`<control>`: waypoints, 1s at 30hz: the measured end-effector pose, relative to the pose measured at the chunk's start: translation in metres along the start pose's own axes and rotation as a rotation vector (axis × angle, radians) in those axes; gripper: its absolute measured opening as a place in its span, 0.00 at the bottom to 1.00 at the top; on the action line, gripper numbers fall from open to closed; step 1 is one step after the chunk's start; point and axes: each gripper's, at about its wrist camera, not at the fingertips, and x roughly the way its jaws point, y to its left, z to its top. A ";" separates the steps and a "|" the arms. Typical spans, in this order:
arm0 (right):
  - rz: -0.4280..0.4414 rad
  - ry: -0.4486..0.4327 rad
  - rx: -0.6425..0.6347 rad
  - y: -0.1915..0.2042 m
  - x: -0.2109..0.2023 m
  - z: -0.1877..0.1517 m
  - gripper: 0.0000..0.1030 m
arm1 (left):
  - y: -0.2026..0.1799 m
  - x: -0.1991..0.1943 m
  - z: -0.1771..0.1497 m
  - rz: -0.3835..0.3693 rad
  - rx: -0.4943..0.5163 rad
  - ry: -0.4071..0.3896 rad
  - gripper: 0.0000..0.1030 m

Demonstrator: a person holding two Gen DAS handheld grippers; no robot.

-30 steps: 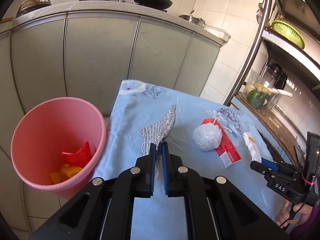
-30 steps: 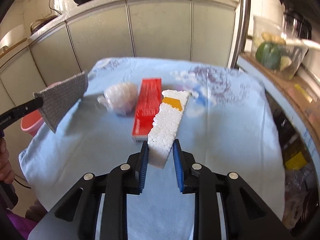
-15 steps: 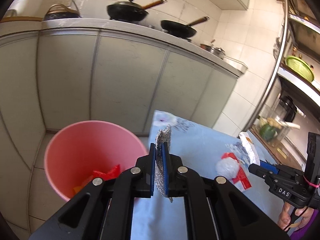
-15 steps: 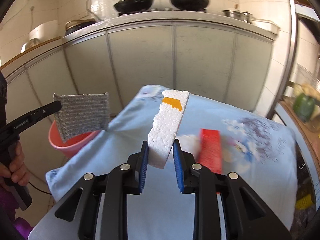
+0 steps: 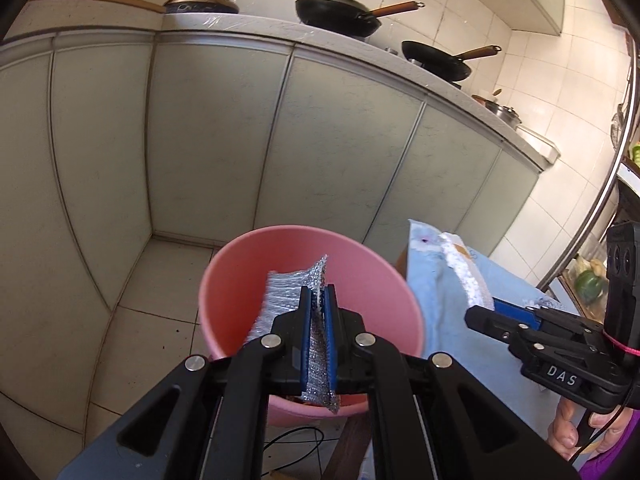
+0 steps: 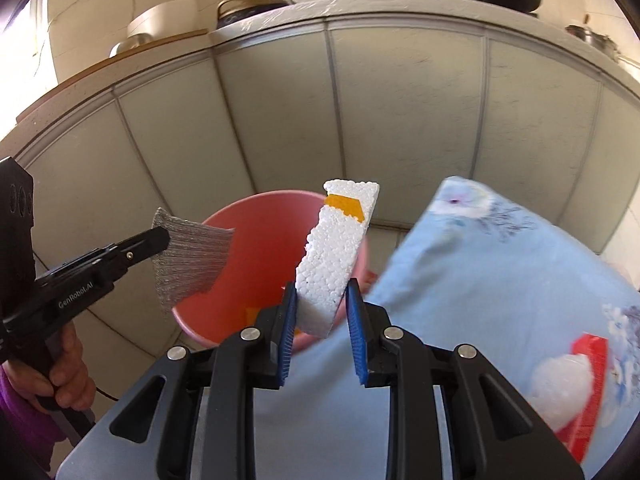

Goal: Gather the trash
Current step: 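Carry the steel wool scrubber and foam strip over the pink bucket with both grippers, then open both grippers to drop the scrubber and foam strip into the bucket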

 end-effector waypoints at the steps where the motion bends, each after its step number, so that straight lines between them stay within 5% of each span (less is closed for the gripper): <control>1: 0.013 0.010 -0.002 0.005 0.006 0.001 0.24 | 0.003 0.001 0.000 0.004 -0.004 0.004 0.06; 7: 0.053 0.081 0.009 0.020 0.041 -0.001 0.25 | 0.016 0.006 -0.003 0.004 -0.028 0.024 0.07; 11: 0.052 0.105 0.027 0.018 0.049 -0.003 0.29 | 0.020 0.006 -0.005 0.007 -0.035 0.028 0.18; 16: 0.049 0.096 0.042 0.011 0.043 -0.006 0.40 | 0.018 0.005 -0.008 0.012 -0.026 0.038 0.20; 30: -0.047 0.024 0.030 -0.003 -0.015 -0.033 0.41 | -0.012 0.002 -0.016 -0.015 0.020 0.070 0.20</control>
